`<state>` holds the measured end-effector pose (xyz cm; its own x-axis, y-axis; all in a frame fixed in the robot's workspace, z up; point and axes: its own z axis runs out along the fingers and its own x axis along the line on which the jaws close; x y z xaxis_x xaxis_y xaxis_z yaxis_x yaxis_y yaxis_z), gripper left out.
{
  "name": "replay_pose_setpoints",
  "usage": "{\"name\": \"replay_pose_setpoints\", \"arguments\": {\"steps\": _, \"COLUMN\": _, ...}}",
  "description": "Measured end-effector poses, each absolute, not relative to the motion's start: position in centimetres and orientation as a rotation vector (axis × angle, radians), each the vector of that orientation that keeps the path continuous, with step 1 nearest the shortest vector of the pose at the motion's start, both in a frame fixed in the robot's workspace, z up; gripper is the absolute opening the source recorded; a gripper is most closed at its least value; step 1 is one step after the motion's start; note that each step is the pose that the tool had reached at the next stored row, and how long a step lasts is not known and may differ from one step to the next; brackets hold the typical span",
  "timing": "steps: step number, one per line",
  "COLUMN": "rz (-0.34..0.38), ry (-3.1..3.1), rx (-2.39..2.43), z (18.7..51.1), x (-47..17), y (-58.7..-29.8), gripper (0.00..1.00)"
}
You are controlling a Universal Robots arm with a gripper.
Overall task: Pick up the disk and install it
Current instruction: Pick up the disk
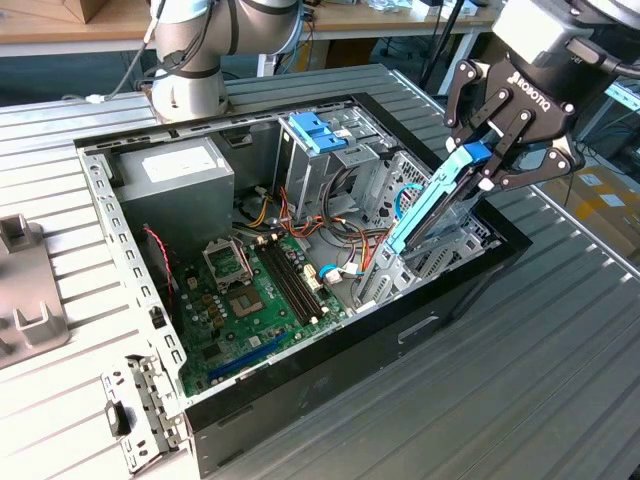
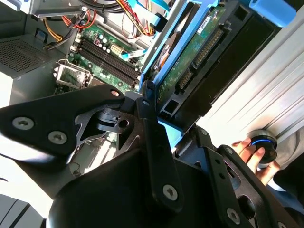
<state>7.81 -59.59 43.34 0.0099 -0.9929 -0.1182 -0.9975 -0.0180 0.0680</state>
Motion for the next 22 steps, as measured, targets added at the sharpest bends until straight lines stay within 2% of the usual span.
{"name": "replay_pose_setpoints", "arguments": {"steps": 22, "rz": 0.205, "ry": 2.177, "rx": -2.208, "z": 41.8, "x": 7.8, "y": -60.2, "gripper": 0.37}}
